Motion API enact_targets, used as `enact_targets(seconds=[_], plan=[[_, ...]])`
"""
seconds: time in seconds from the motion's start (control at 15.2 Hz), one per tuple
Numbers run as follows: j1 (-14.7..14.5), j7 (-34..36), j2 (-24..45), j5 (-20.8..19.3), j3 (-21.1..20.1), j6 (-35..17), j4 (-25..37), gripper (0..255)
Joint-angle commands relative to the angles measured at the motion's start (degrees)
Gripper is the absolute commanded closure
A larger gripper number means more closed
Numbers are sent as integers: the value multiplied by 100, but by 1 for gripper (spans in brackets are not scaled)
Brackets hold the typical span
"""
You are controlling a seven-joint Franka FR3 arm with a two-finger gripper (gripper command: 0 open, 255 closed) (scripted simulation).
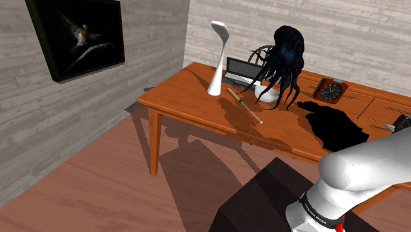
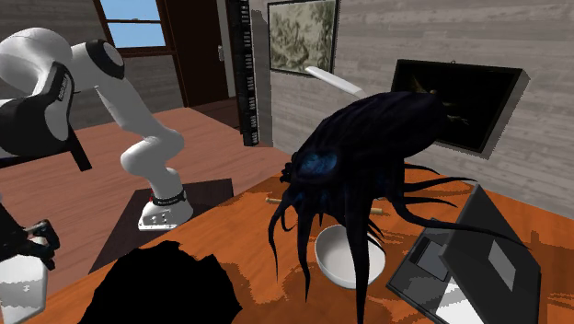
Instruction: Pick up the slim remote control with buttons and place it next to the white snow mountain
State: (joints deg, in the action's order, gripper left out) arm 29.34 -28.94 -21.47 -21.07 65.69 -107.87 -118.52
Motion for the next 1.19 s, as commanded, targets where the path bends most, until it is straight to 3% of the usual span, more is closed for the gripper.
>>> enact_targets(seconds=[0.0,0.13,0.2,0.26,0.33,0.4,0.46,1.12], plan=[[-386,-438,393,284,639,-20,394,255],[-1074,-954,848,681,1659,-69,761,255],[-1738,-1168,1003,832,2465,-67,961,255],[-2467,-1211,907,748,3233,-12,1181,255],[-2993,-1178,690,555,3745,72,1415,255],[-3282,-1063,346,233,3949,199,1667,255],[-3467,-997,102,12,4069,301,1866,255],[-3591,-785,-148,-299,4298,-344,1312,255]])
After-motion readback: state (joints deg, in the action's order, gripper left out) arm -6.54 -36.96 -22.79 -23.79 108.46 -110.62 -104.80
